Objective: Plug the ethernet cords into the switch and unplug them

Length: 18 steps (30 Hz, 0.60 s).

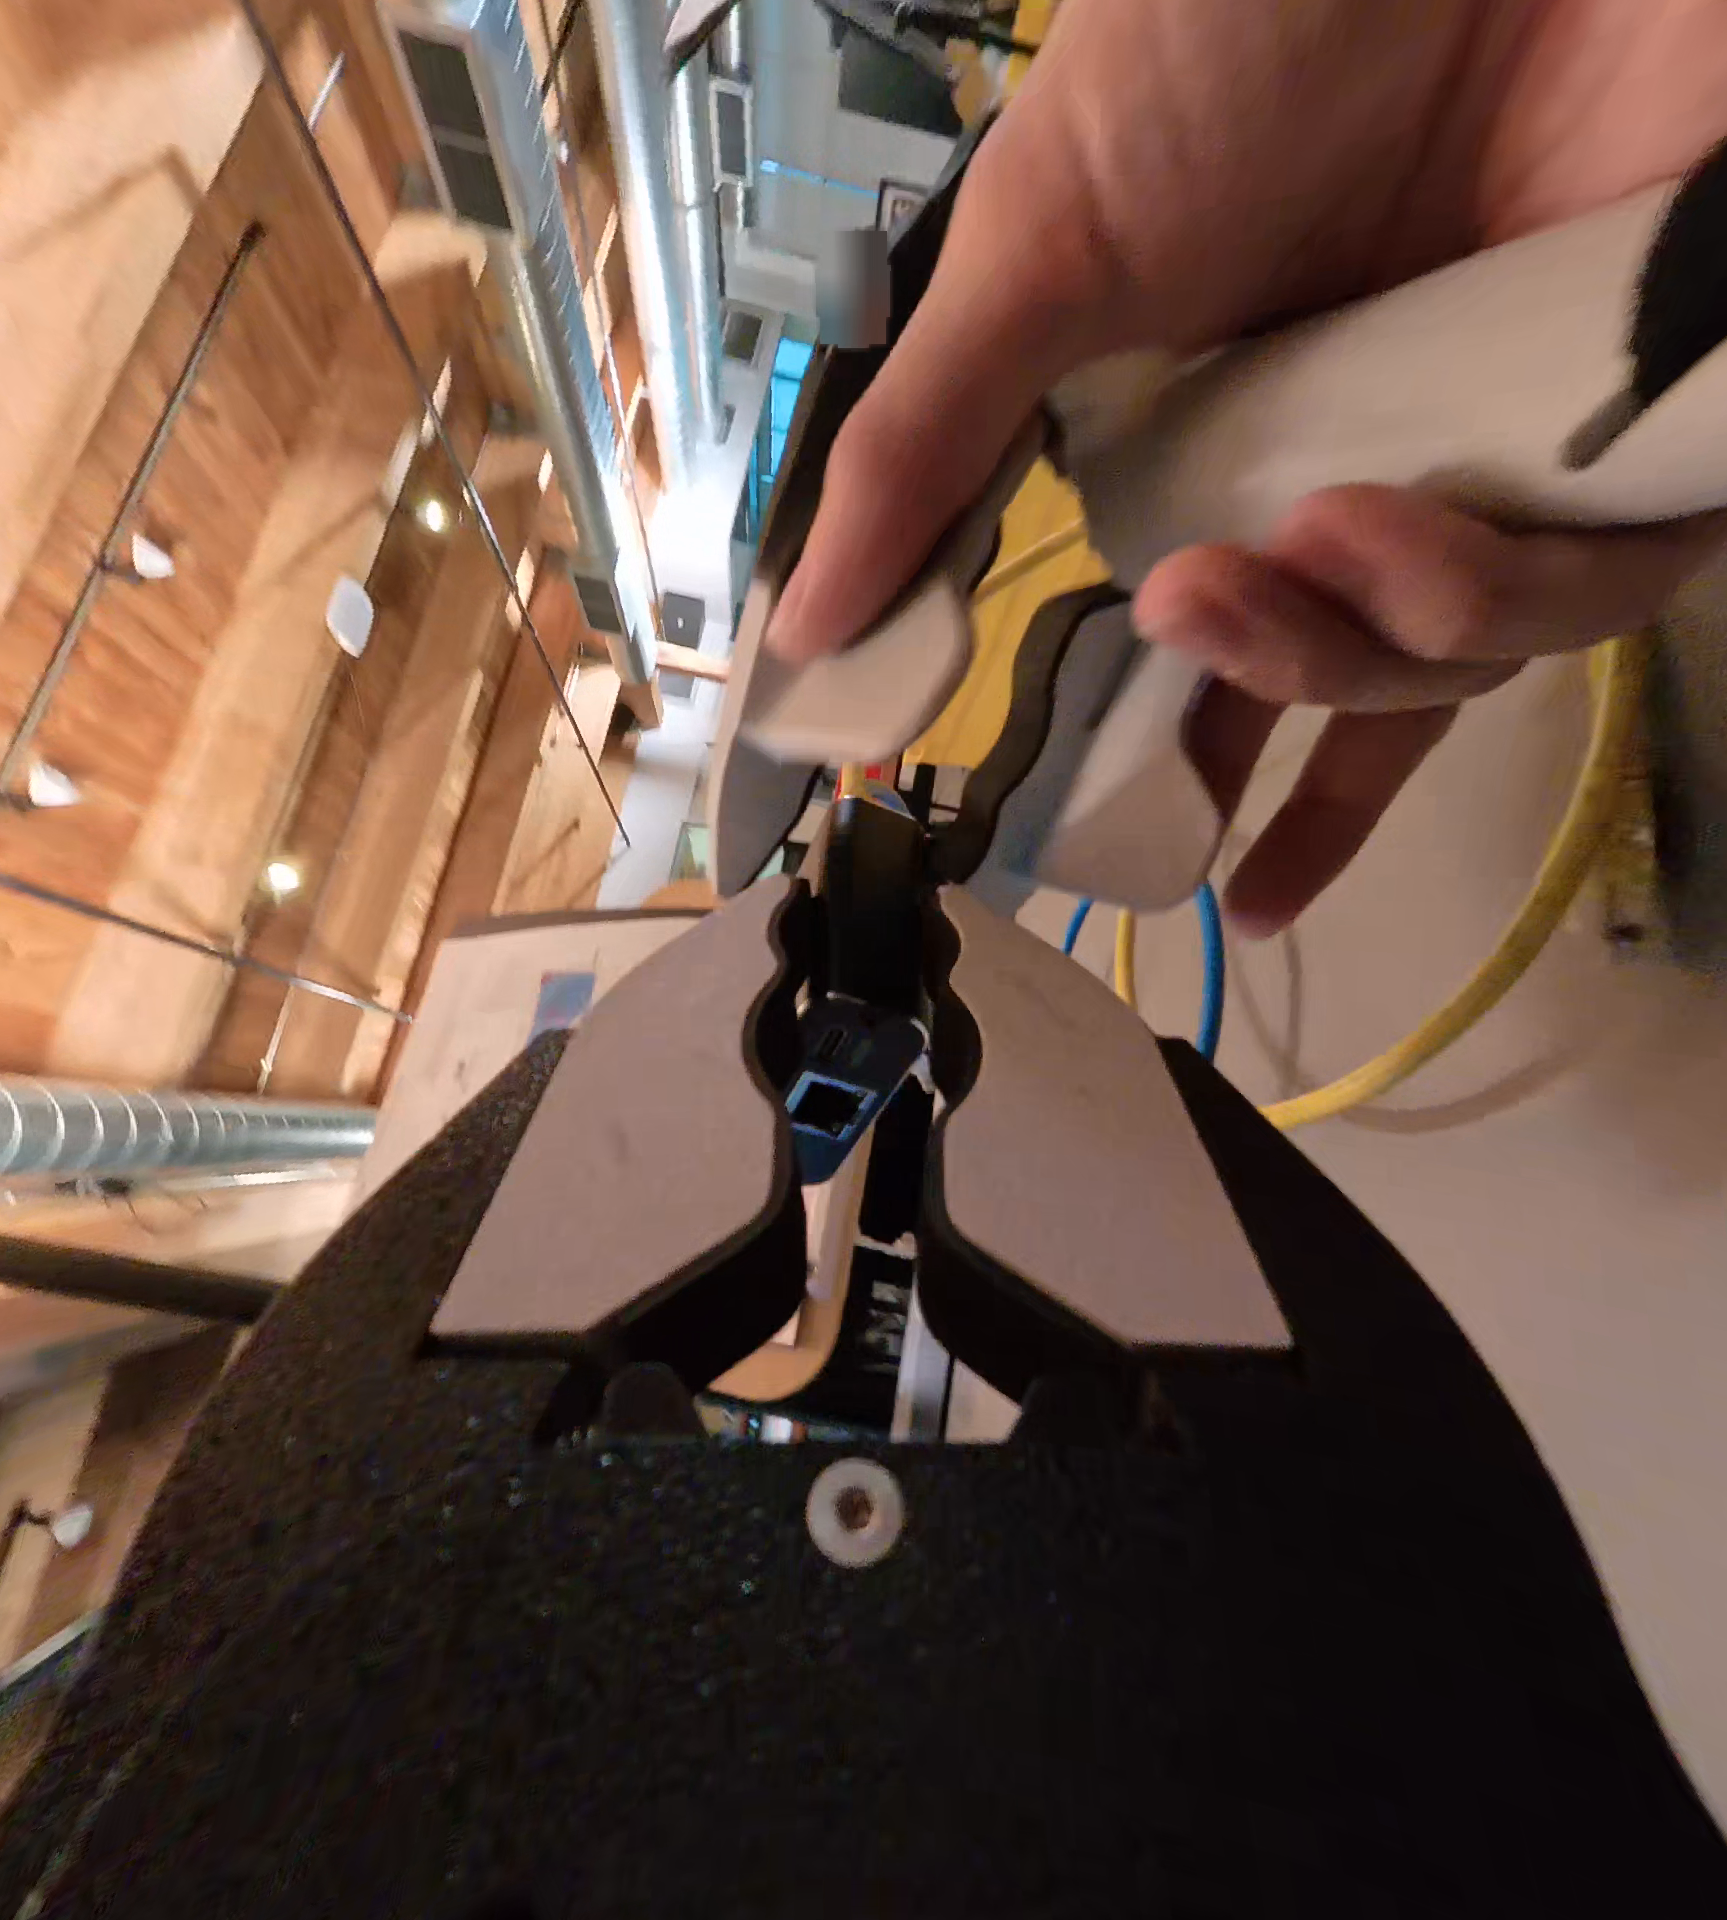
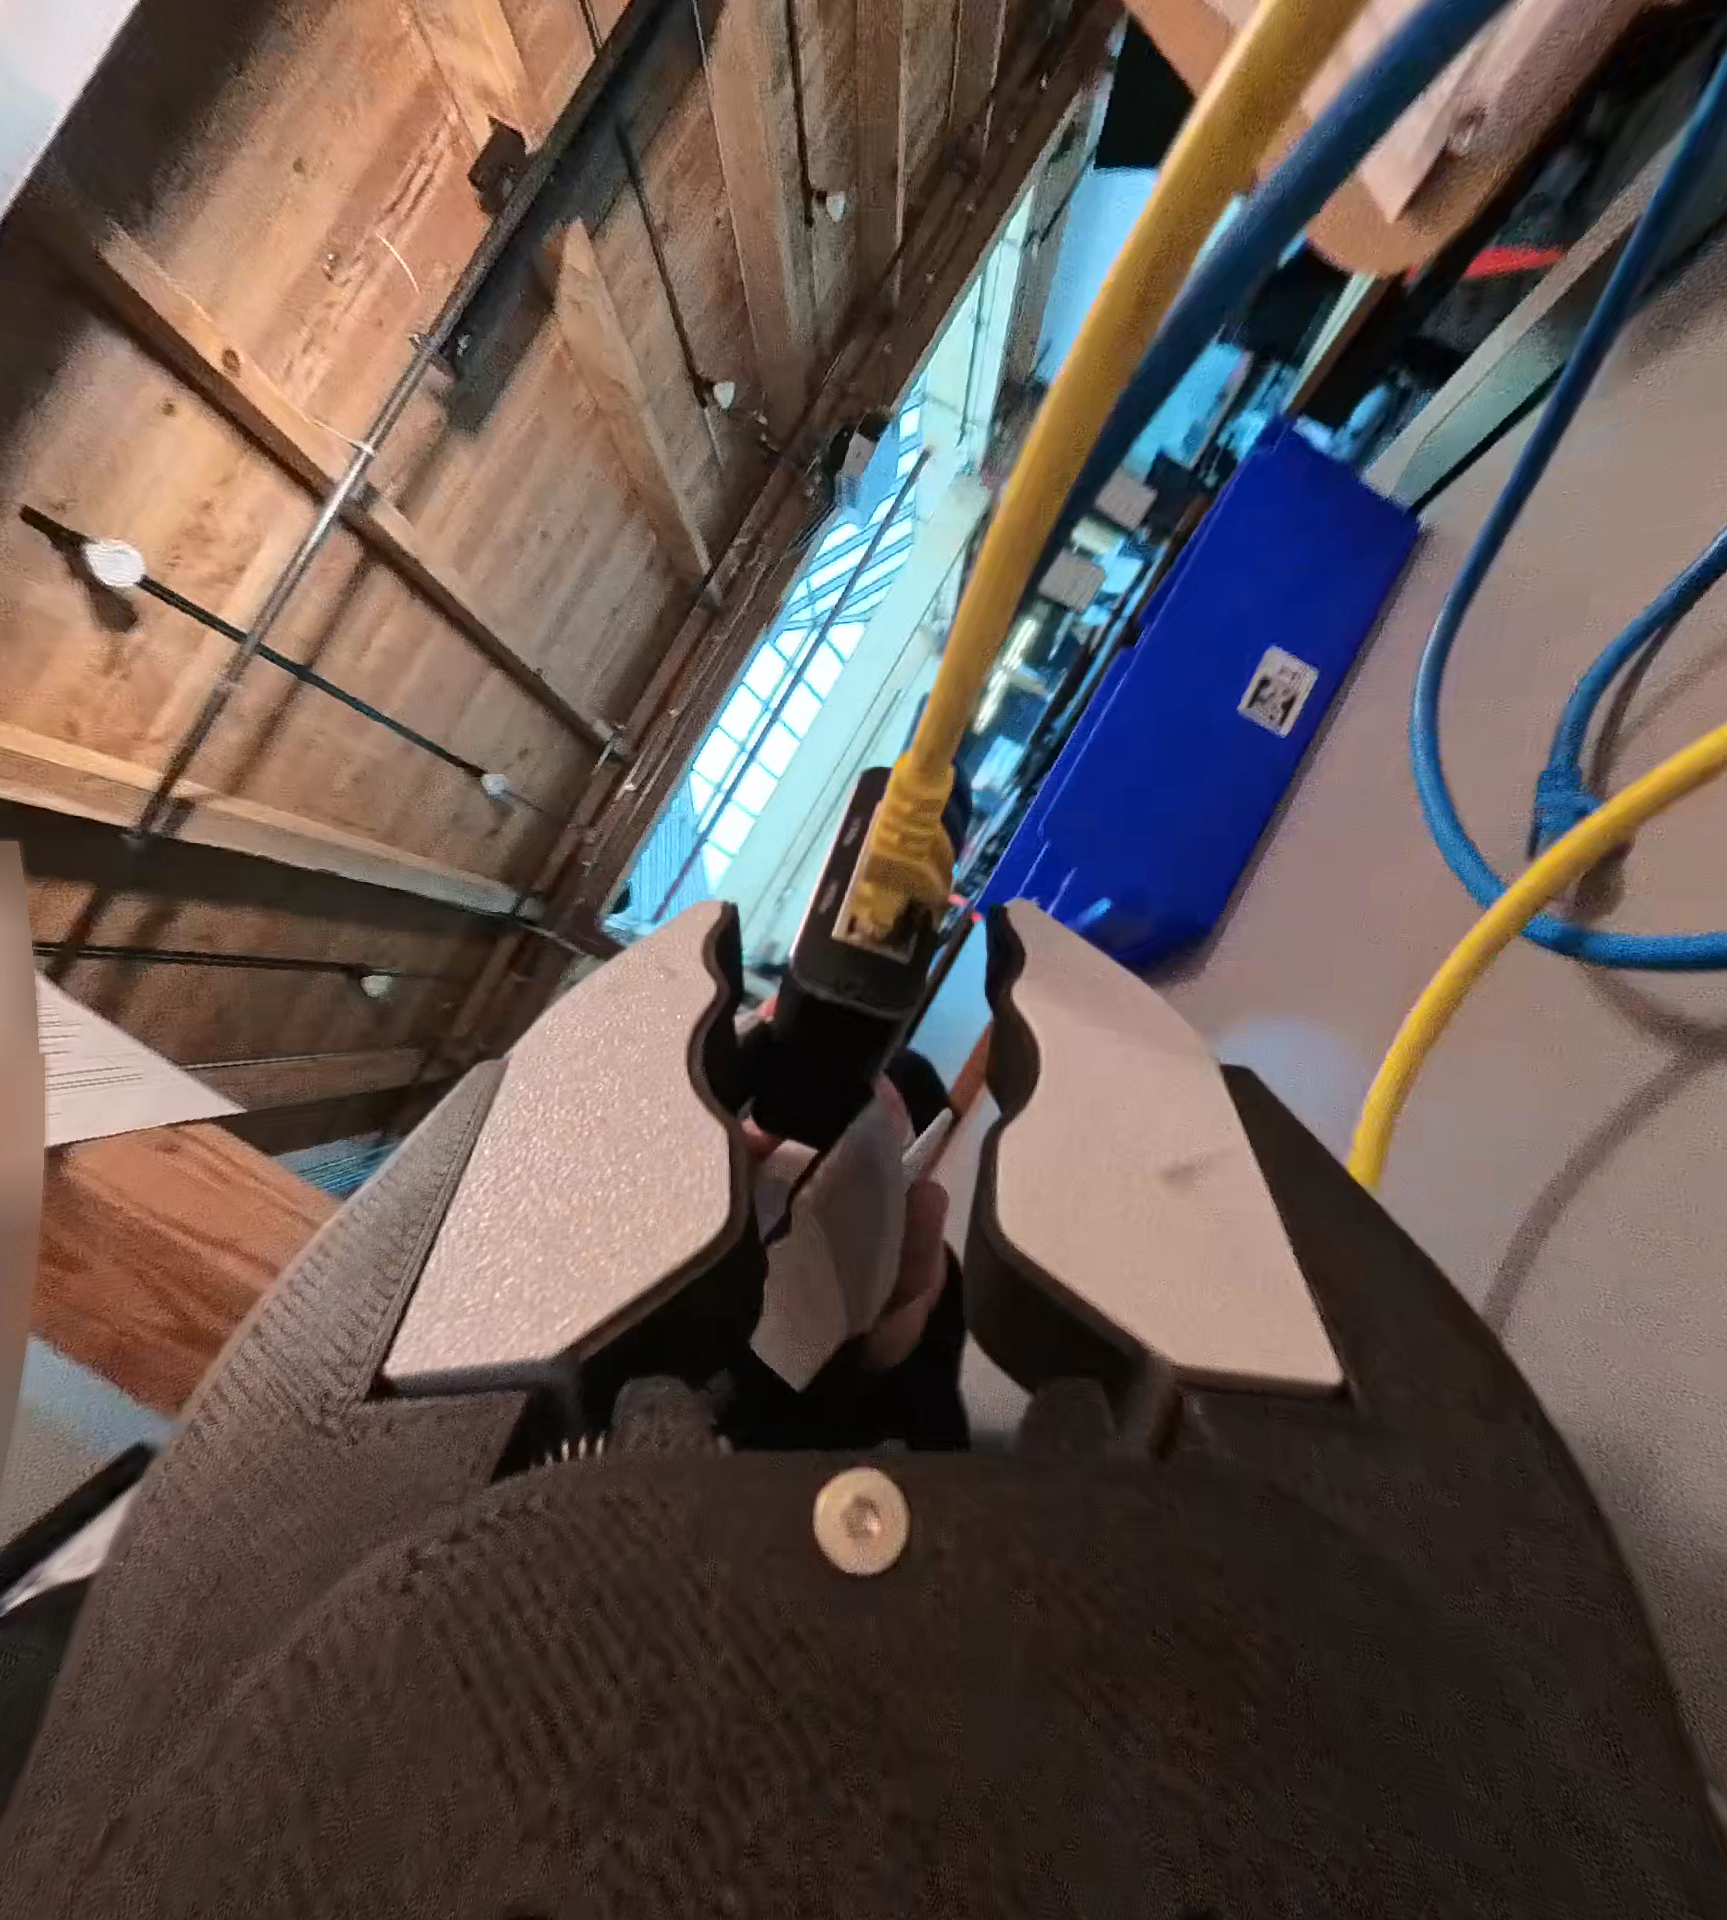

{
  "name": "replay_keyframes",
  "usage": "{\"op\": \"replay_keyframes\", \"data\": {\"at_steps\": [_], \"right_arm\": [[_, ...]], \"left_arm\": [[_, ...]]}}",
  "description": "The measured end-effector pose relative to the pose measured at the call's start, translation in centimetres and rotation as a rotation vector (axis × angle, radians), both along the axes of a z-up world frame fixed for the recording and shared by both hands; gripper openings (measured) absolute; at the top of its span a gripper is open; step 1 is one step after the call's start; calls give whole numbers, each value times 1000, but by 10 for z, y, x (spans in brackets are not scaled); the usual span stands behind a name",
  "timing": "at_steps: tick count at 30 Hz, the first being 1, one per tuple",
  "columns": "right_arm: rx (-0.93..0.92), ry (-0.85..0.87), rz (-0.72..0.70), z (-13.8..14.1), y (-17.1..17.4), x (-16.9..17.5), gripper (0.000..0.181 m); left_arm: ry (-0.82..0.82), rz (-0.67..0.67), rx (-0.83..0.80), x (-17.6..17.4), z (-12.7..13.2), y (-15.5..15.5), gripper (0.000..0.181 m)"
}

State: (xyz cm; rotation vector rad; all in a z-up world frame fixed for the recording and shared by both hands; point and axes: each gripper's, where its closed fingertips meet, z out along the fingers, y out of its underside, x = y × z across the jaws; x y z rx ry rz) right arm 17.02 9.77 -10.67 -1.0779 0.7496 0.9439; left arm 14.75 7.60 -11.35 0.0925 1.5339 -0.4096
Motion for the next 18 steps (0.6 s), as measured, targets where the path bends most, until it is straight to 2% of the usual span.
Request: {"op": "replay_keyframes", "data": {"at_steps": [1, 2, 5, 7, 9, 10, 11, 12, 15, 18], "right_arm": [[16, 19, 37, 0, 1, -4, 43], [37, 39, 68, 1, 1, -7, 28], [72, 46, 65, 1, -4, -6, 25], [65, 37, 16, 0, -7, 0, 25], [60, 47, -55, 1, -14, 12, 25], [50, 46, -97, 1, -17, 18, 25], [46, 49, -135, 2, -20, 22, 25], [45, 47, -146, 3, -20, 22, 25], [41, 28, -118, 7, -12, 11, 25], [31, 4, -86, 11, -5, -1, 25]], "left_arm": [[-10, -15, 23, -2, -2, -6, 19], [-24, -16, 46, -2, -3, -10, 19], [-68, -8, 98, -1, -6, -11, 19], [-122, -33, 60, -6, 1, -11, 13], [-156, -49, -132, -9, 21, -4, 22], [-101, -49, -242, -7, 25, 2, 33], [-21, -59, -345, -3, 25, 5, 44], [64, -82, -450, -1, 24, 6, 47], [310, -169, -743, 6, 16, 5, 65], [441, -213, -903, 11, 5, 13, 84]]}}
